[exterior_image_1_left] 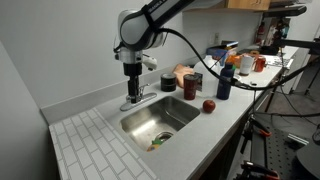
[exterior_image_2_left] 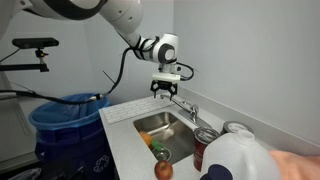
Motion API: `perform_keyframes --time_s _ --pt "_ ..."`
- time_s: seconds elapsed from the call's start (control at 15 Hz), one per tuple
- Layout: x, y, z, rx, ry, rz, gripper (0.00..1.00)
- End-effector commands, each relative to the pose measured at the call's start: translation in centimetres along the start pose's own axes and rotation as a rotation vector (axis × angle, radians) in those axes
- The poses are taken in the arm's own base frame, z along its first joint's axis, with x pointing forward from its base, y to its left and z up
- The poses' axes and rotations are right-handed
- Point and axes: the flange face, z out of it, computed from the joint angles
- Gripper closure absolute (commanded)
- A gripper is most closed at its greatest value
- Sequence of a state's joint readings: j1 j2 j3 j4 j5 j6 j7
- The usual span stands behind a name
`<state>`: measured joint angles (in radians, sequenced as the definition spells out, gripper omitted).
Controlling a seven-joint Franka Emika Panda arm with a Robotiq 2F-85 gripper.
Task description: Turn the tap to the left
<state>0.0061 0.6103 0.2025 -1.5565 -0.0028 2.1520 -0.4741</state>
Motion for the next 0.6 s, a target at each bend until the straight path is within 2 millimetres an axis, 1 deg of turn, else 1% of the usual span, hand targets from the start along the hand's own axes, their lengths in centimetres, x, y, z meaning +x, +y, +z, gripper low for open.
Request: perform_keyframes --time_s 0.0,0.53 --pt "3.0 -0.1 -0.2 0.046 0.038 -0.014 0.0" --pt "5.7 0.7 -0.3 0.041 0.071 -0.001 0.0"
